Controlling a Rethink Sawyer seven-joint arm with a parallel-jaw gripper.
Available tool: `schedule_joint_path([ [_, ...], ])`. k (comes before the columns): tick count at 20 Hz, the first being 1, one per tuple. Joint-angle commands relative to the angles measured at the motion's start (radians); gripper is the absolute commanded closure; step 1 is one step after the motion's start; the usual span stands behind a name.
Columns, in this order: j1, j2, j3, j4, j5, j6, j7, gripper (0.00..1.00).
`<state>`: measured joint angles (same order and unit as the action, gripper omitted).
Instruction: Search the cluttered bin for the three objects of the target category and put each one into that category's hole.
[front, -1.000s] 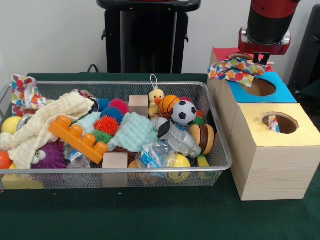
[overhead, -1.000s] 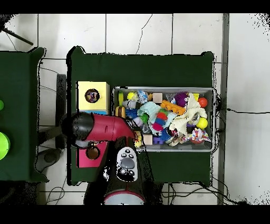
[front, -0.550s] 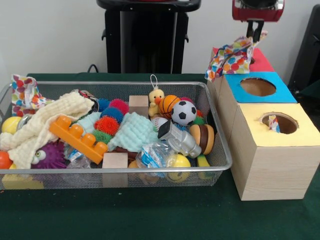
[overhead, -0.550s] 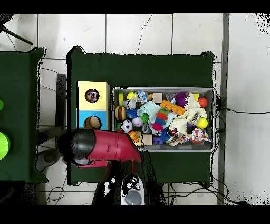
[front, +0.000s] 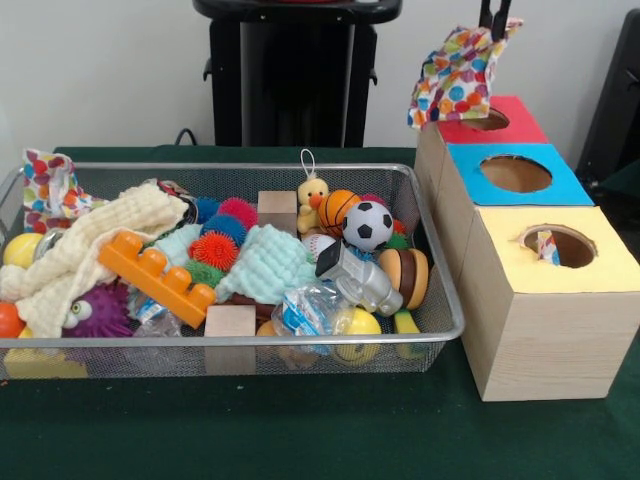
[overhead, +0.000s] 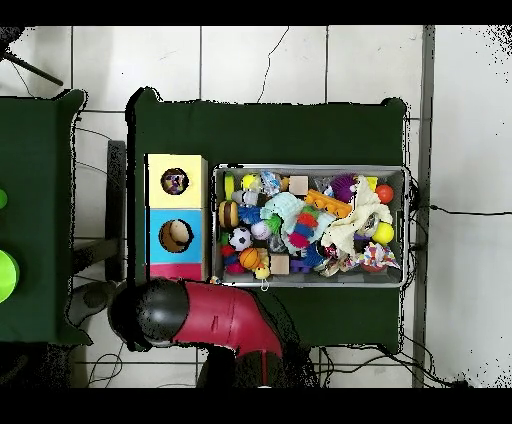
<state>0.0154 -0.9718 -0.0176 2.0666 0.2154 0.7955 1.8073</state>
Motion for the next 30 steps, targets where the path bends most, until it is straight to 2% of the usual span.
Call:
schedule_joint_path([
  [1,-0.027,0.033,0.063,0.096,-0.066,-0.141,0.007,1.0],
  [5,-0.027,0.023,0.067,0.102,-0.065,-0.133,0.012,1.0],
  [11,-0.003,0.06,0.077,0.098,-0.044,-0.195,0.076,1.0],
  [18,0.038,0.066,0.071,0.073,-0.007,-0.164,0.147,1.0],
  [27,0.147,0.184,0.025,-0.091,0.028,-0.096,0.301,1.0],
  [30,0.166,0.233,0.013,-0.142,0.047,-0.091,0.32,1.0],
])
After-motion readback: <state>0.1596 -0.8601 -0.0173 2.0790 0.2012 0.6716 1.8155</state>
